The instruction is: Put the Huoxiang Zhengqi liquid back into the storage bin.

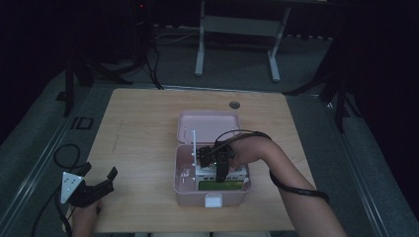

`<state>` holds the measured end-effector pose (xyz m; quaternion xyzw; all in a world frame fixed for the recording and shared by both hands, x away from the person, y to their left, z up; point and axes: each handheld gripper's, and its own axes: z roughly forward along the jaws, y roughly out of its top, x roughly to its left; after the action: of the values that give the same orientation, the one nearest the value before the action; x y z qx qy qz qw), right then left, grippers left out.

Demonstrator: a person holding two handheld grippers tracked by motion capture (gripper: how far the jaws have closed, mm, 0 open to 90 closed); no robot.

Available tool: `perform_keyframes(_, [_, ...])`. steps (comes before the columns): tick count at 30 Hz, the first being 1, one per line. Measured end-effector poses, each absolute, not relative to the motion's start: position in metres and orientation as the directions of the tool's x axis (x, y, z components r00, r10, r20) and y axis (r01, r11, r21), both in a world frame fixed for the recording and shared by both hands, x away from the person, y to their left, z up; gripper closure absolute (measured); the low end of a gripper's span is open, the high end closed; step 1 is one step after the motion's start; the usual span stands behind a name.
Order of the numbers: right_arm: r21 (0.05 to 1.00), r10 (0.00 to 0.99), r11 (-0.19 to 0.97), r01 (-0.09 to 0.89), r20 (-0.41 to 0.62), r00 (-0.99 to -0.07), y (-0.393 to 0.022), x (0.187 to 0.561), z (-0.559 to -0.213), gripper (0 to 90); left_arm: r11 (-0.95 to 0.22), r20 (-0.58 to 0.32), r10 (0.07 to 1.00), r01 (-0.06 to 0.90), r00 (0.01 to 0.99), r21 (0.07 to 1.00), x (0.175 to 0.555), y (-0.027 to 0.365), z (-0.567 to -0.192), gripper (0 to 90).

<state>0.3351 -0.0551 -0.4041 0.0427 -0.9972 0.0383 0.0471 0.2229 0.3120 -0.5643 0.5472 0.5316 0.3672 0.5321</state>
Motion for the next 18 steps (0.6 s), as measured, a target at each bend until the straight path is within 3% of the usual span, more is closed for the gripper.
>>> perform_keyframes(18, [-0.075, -0.091, 0.992, -0.102, 0.132, -0.987, -0.061, 0.334, -0.451, 61.7, 0.132, -0.165, 0.972, 0.193, 0.166, 0.972, 0.223, 0.312, -0.564, 2.2])
